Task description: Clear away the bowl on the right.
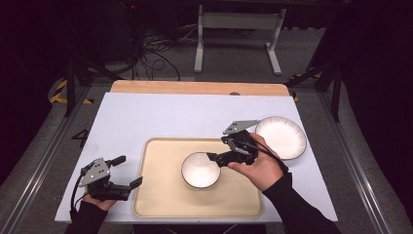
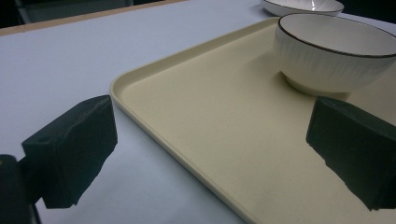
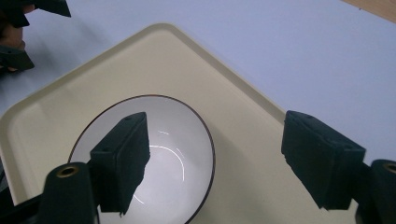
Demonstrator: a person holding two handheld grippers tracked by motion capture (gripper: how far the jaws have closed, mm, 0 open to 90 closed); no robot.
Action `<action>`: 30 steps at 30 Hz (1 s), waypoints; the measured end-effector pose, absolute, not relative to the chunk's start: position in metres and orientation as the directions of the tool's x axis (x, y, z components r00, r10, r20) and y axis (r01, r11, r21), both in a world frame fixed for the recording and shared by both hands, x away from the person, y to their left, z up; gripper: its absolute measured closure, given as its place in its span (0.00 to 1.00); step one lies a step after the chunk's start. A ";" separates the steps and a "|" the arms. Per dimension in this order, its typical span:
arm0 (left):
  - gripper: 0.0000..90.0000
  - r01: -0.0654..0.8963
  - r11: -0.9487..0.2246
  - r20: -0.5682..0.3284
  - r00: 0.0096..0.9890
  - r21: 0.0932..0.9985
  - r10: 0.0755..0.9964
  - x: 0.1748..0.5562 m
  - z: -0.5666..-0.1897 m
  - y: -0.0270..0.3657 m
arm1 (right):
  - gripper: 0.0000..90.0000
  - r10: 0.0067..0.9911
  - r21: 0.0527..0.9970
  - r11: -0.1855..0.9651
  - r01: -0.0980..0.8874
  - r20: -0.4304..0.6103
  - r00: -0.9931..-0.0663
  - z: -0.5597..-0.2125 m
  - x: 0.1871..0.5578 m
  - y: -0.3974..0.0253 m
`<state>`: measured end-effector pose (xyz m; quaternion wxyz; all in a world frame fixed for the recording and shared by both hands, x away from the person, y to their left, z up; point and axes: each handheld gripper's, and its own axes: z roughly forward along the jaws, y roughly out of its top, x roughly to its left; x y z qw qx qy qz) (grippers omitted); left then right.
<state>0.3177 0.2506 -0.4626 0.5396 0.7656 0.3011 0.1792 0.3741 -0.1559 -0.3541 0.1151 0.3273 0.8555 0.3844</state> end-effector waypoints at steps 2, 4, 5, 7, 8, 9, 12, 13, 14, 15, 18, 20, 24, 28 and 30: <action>0.03 0.268 -0.237 -0.051 0.755 0.934 0.654 0.318 -0.463 0.251 | 0.29 0.649 0.744 0.484 0.460 0.048 -0.759 -0.354 0.372 -0.158; 0.03 0.269 -0.236 -0.053 0.755 0.934 0.654 0.318 -0.463 0.251 | 0.29 0.643 0.770 0.473 0.429 0.031 -0.765 -0.353 0.369 -0.163; 0.03 0.269 -0.236 -0.053 0.754 0.934 0.654 0.318 -0.463 0.251 | 0.29 0.643 0.770 0.473 0.429 0.031 -0.765 -0.353 0.369 -0.163; 0.03 0.270 -0.235 -0.053 0.755 0.934 0.654 0.318 -0.463 0.251 | 0.28 0.641 0.799 0.454 0.394 0.014 -0.767 -0.351 0.365 -0.167; 0.03 0.270 -0.235 -0.053 0.755 0.934 0.654 0.318 -0.463 0.251 | 0.28 0.641 0.799 0.454 0.394 0.014 -0.767 -0.351 0.365 -0.167; 0.03 0.270 -0.236 -0.053 0.755 0.934 0.654 0.318 -0.463 0.251 | 0.27 0.634 0.811 0.447 0.377 0.010 -0.773 -0.351 0.362 -0.171; 0.03 0.273 -0.232 -0.057 0.753 0.934 0.655 0.318 -0.463 0.250 | 0.24 0.634 0.824 0.440 0.357 -0.004 -0.773 -0.352 0.360 -0.174; 0.03 0.273 -0.233 -0.056 0.753 0.933 0.656 0.318 -0.463 0.250 | 0.23 0.633 0.829 0.438 0.348 -0.010 -0.774 -0.353 0.359 -0.176; 0.03 0.272 -0.233 -0.056 0.753 0.934 0.656 0.318 -0.463 0.250 | 0.23 0.627 0.837 0.430 0.339 -0.007 -0.779 -0.355 0.358 -0.180; 0.03 0.271 -0.233 -0.054 0.753 0.934 0.656 0.318 -0.463 0.250 | 0.23 0.622 0.837 0.429 0.338 -0.003 -0.783 -0.357 0.357 -0.182; 0.03 0.267 -0.237 -0.049 0.754 0.934 0.655 0.318 -0.463 0.250 | 0.23 0.625 0.837 0.406 0.367 0.039 -0.780 -0.363 0.356 -0.188; 0.03 0.268 -0.237 -0.050 0.754 0.934 0.655 0.319 -0.463 0.250 | 0.22 0.628 0.858 0.400 0.323 0.001 -0.779 -0.365 0.354 -0.193; 0.03 0.268 -0.237 -0.050 0.754 0.934 0.655 0.319 -0.463 0.250 | 0.15 0.635 0.883 0.389 0.262 -0.051 -0.770 -0.369 0.348 -0.205; 0.03 0.268 -0.237 -0.050 0.753 0.934 0.656 0.319 -0.463 0.250 | 0.11 0.658 0.900 0.362 0.241 -0.064 -0.750 -0.370 0.343 -0.218; 0.03 0.269 -0.236 -0.050 0.753 0.934 0.657 0.319 -0.463 0.250 | 0.10 0.663 0.904 0.356 0.235 -0.068 -0.745 -0.372 0.342 -0.221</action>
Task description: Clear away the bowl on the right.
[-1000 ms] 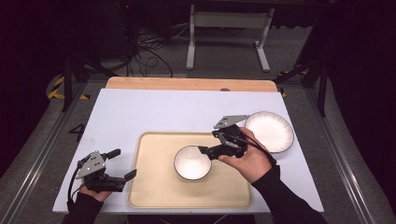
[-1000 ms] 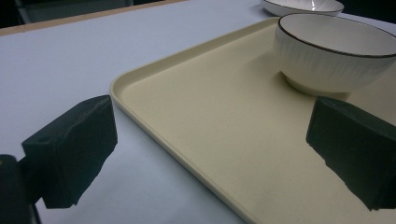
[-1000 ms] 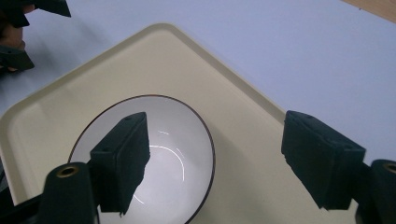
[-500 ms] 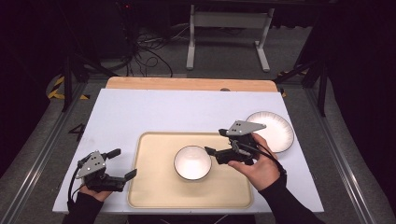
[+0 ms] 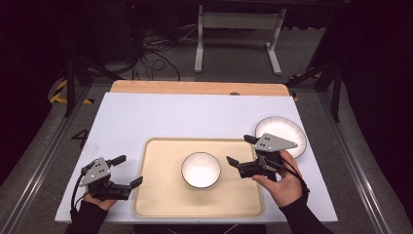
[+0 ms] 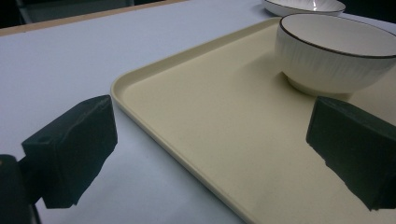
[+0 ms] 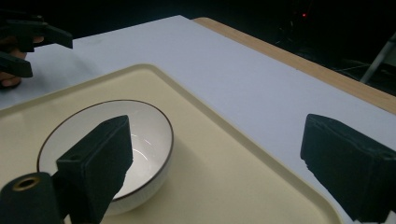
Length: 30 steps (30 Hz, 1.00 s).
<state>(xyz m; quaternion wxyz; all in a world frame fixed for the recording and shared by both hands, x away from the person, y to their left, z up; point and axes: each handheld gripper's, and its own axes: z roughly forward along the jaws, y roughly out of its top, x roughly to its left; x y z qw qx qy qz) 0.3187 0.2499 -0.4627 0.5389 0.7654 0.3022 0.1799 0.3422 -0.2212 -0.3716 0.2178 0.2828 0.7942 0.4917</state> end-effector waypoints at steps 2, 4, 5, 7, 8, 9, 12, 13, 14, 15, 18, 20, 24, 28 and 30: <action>0.03 0.270 -0.237 -0.051 0.752 0.933 0.657 0.319 -0.463 0.250 | 0.09 0.677 0.911 0.343 0.229 -0.071 -0.732 -0.374 0.340 -0.229; 0.03 0.271 -0.237 -0.051 0.751 0.933 0.658 0.319 -0.463 0.250 | 0.09 0.691 0.915 0.333 0.227 -0.073 -0.719 -0.376 0.338 -0.235; 0.03 0.271 -0.237 -0.052 0.751 0.933 0.658 0.319 -0.463 0.250 | 0.09 0.710 0.920 0.322 0.224 -0.078 -0.700 -0.378 0.336 -0.241; 0.03 0.271 -0.237 -0.051 0.751 0.933 0.658 0.319 -0.463 0.250 | 0.08 0.728 0.926 0.317 0.205 -0.099 -0.678 -0.379 0.334 -0.249; 0.03 0.271 -0.236 -0.052 0.751 0.933 0.658 0.319 -0.463 0.250 | 0.08 0.735 0.930 0.304 0.208 -0.090 -0.672 -0.380 0.333 -0.253; 0.03 0.271 -0.236 -0.052 0.751 0.933 0.659 0.319 -0.463 0.250 | 0.08 0.744 0.931 0.298 0.209 -0.090 -0.662 -0.381 0.331 -0.257; 0.03 0.271 -0.236 -0.051 0.751 0.933 0.659 0.319 -0.463 0.250 | 0.08 0.755 0.935 0.291 0.200 -0.096 -0.649 -0.382 0.328 -0.263; 0.03 0.271 -0.236 -0.052 0.751 0.933 0.658 0.319 -0.463 0.250 | 0.08 0.758 0.936 0.294 0.195 -0.104 -0.644 -0.382 0.328 -0.265; 0.03 0.271 -0.236 -0.052 0.751 0.933 0.658 0.319 -0.463 0.250 | 0.08 0.764 0.938 0.291 0.189 -0.109 -0.636 -0.383 0.326 -0.267; 0.03 0.271 -0.236 -0.052 0.750 0.933 0.659 0.319 -0.463 0.250 | 0.08 0.767 0.940 0.288 0.181 -0.114 -0.632 -0.383 0.325 -0.269; 0.03 0.272 -0.236 -0.052 0.751 0.933 0.658 0.319 -0.463 0.250 | 0.08 0.776 0.945 0.277 0.175 -0.112 -0.621 -0.388 0.322 -0.275; 0.03 0.271 -0.236 -0.052 0.752 0.933 0.657 0.319 -0.463 0.250 | 0.08 0.781 0.944 0.275 0.181 -0.110 -0.614 -0.393 0.321 -0.280; 0.03 0.270 -0.235 -0.052 0.753 0.934 0.656 0.319 -0.463 0.250 | 0.07 0.799 0.946 0.267 0.181 -0.113 -0.591 -0.402 0.316 -0.288; 0.03 0.268 -0.236 -0.050 0.753 0.934 0.656 0.319 -0.462 0.250 | 0.07 0.811 0.950 0.256 0.181 -0.109 -0.574 -0.408 0.313 -0.292; 0.03 0.266 -0.237 -0.049 0.754 0.934 0.655 0.319 -0.462 0.250 | 0.06 0.832 0.952 0.241 0.186 -0.104 -0.546 -0.418 0.310 -0.297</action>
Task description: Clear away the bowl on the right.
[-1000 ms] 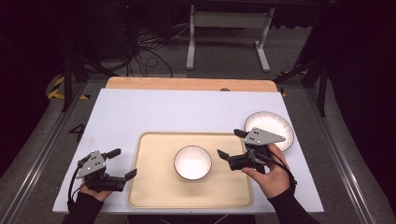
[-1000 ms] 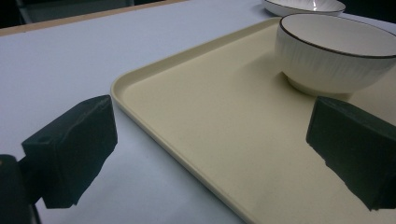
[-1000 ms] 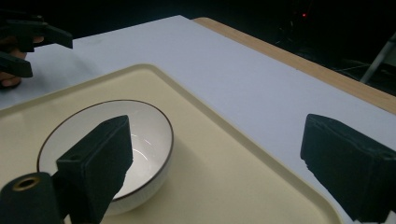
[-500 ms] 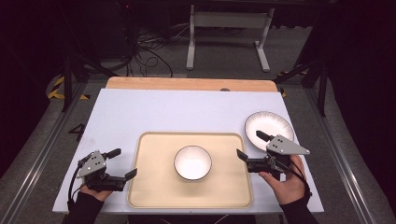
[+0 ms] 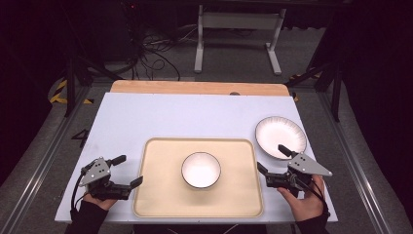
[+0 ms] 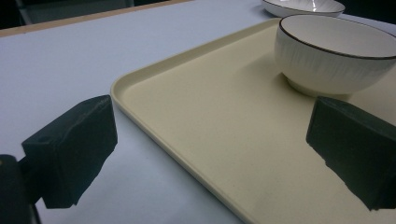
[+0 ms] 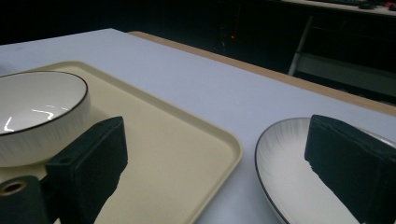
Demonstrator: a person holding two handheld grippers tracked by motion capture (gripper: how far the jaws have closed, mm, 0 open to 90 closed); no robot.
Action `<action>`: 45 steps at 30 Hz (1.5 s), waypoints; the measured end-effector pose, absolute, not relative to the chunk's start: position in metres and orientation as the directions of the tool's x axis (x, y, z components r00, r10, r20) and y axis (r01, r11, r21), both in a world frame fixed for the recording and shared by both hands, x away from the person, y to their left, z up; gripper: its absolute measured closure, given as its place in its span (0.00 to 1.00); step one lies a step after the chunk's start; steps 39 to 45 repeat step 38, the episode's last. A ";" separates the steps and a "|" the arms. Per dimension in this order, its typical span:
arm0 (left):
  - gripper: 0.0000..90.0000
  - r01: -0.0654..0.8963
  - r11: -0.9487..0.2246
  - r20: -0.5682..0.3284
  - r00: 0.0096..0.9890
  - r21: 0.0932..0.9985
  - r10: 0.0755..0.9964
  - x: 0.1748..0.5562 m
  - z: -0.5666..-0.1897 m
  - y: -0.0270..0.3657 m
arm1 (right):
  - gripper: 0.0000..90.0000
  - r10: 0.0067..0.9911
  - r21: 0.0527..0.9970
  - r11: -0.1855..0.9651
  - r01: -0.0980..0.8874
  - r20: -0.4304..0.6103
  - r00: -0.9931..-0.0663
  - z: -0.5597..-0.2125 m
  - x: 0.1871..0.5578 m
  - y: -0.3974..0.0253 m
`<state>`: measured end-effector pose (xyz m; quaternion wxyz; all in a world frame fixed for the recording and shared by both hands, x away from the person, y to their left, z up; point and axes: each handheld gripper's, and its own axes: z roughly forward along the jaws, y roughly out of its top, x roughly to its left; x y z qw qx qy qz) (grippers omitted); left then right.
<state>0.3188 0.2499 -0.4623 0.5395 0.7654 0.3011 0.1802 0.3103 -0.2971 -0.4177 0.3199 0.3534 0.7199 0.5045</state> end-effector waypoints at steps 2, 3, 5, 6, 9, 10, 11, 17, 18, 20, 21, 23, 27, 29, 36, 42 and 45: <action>0.03 0.265 -0.237 -0.048 0.755 0.935 0.654 0.319 -0.462 0.250 | 0.06 0.840 0.952 0.238 0.192 -0.103 -0.533 -0.423 0.309 -0.300; 0.03 0.265 -0.237 -0.048 0.755 0.935 0.654 0.319 -0.462 0.250 | 0.06 0.840 0.952 0.238 0.192 -0.103 -0.533 -0.423 0.309 -0.300; 0.03 0.267 -0.232 -0.053 0.754 0.935 0.654 0.318 -0.462 0.250 | 0.06 0.845 0.955 0.228 0.192 -0.095 -0.527 -0.426 0.309 -0.303; 0.03 0.267 -0.232 -0.053 0.755 0.935 0.654 0.318 -0.462 0.250 | 0.06 0.848 0.955 0.224 0.192 -0.094 -0.522 -0.427 0.308 -0.305; 0.03 0.262 -0.233 -0.050 0.757 0.936 0.652 0.318 -0.462 0.250 | 0.06 0.852 0.961 0.205 0.188 -0.081 -0.517 -0.429 0.308 -0.309; 0.03 0.261 -0.234 -0.048 0.757 0.936 0.652 0.318 -0.462 0.250 | 0.06 0.852 0.961 0.200 0.190 -0.075 -0.518 -0.431 0.309 -0.311; 0.03 0.260 -0.233 -0.049 0.758 0.937 0.650 0.318 -0.462 0.250 | 0.06 0.856 0.961 0.198 0.193 -0.074 -0.511 -0.432 0.309 -0.312; 0.03 0.255 -0.224 -0.053 0.761 0.941 0.646 0.318 -0.461 0.251 | 0.06 0.859 0.964 0.165 0.206 -0.038 -0.511 -0.441 0.311 -0.320; 0.03 0.255 -0.224 -0.053 0.761 0.941 0.646 0.318 -0.461 0.251 | 0.06 0.859 0.964 0.167 0.207 -0.039 -0.511 -0.442 0.311 -0.321; 0.03 0.253 -0.220 -0.055 0.764 0.942 0.643 0.317 -0.461 0.251 | 0.06 0.855 0.963 0.163 0.214 -0.029 -0.518 -0.444 0.312 -0.322; 0.03 0.254 -0.223 -0.055 0.765 0.941 0.642 0.317 -0.461 0.251 | 0.06 0.855 0.962 0.168 0.214 -0.034 -0.518 -0.445 0.312 -0.322; 0.03 0.250 -0.223 -0.052 0.767 0.942 0.640 0.317 -0.460 0.252 | 0.06 0.855 0.961 0.172 0.215 -0.037 -0.517 -0.445 0.313 -0.322; 0.03 0.251 -0.219 -0.055 0.766 0.943 0.640 0.318 -0.460 0.252 | 0.06 0.854 0.956 0.173 0.237 -0.026 -0.520 -0.450 0.314 -0.322; 0.03 0.253 -0.216 -0.059 0.767 0.943 0.639 0.318 -0.460 0.251 | 0.06 0.856 0.956 0.166 0.243 -0.017 -0.517 -0.451 0.314 -0.323; 0.03 0.248 -0.219 -0.054 0.769 0.944 0.638 0.319 -0.460 0.251 | 0.06 0.858 0.956 0.158 0.249 -0.008 -0.514 -0.452 0.314 -0.325; 0.03 0.248 -0.220 -0.053 0.769 0.943 0.638 0.319 -0.460 0.251 | 0.06 0.858 0.956 0.159 0.248 -0.010 -0.514 -0.451 0.314 -0.326; 0.03 0.248 -0.220 -0.053 0.769 0.943 0.638 0.319 -0.460 0.251 | 0.06 0.858 0.956 0.159 0.248 -0.010 -0.514 -0.451 0.314 -0.326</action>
